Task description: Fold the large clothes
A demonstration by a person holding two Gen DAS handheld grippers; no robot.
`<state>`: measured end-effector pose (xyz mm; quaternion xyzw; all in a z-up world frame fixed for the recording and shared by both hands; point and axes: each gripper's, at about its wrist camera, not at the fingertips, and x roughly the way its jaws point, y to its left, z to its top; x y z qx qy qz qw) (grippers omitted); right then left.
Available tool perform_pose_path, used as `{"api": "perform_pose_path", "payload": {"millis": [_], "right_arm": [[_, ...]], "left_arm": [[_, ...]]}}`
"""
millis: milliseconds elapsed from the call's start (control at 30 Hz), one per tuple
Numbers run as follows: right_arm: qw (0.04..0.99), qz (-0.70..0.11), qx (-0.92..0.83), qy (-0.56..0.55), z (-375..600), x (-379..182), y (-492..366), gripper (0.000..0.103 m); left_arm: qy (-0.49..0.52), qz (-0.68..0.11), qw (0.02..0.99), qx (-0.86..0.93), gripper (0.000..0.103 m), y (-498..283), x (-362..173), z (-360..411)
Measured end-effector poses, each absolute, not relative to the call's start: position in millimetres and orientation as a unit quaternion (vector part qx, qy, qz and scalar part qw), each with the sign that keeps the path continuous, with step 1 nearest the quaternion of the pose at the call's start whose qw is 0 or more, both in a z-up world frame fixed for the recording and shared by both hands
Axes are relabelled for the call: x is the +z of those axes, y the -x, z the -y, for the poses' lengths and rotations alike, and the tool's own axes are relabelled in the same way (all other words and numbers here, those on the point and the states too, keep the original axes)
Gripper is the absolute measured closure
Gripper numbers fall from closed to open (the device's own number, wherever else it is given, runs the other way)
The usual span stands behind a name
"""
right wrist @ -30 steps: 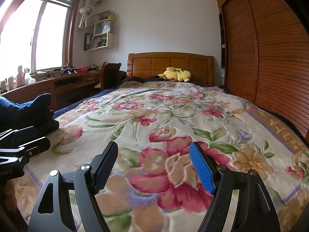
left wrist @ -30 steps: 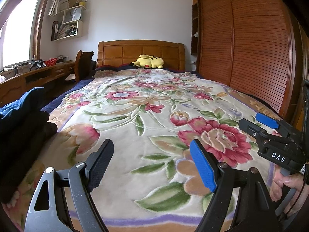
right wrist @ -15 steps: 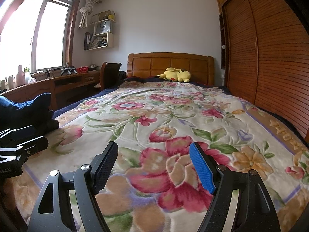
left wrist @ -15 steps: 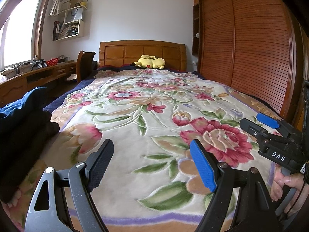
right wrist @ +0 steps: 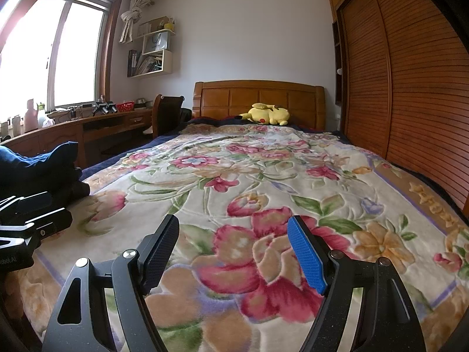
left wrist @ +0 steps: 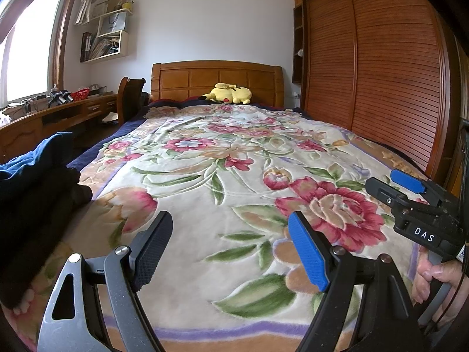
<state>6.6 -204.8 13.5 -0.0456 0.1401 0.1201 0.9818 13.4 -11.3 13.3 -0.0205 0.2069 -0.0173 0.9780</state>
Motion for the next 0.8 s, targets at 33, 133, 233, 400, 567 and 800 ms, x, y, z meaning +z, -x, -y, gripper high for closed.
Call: {"api": "perform_pose_path", "payload": {"millis": [33, 133, 233, 400, 567, 800], "right_arm": [[0.982, -0.140, 0.120, 0.045, 204.9, 13.7, -6.7, 0.025], [0.982, -0.139, 0.121, 0.045, 205.7, 13.7, -6.9, 0.025], [0.982, -0.138, 0.122, 0.046, 205.9, 13.3, -6.6, 0.025], [0.982, -0.137, 0.121, 0.048, 205.4, 12.9, -6.6, 0.025], [0.982, -0.137, 0.122, 0.048, 205.3, 12.9, -6.6, 0.025], [0.982, -0.137, 0.123, 0.048, 205.9, 12.9, -7.1, 0.025]], "left_arm": [[0.021, -0.207, 0.978, -0.017, 0.021, -13.6, 13.3, 11.5], [0.021, -0.207, 0.978, -0.018, 0.021, -13.1, 13.2, 10.7], [0.020, -0.207, 0.978, -0.018, 0.021, -13.4, 13.4, 11.2], [0.021, -0.207, 0.978, -0.018, 0.021, -13.3, 13.3, 10.6], [0.020, -0.207, 0.978, -0.018, 0.021, -13.3, 13.4, 10.5], [0.020, -0.208, 0.978, -0.018, 0.021, -13.0, 13.0, 9.4]]}}
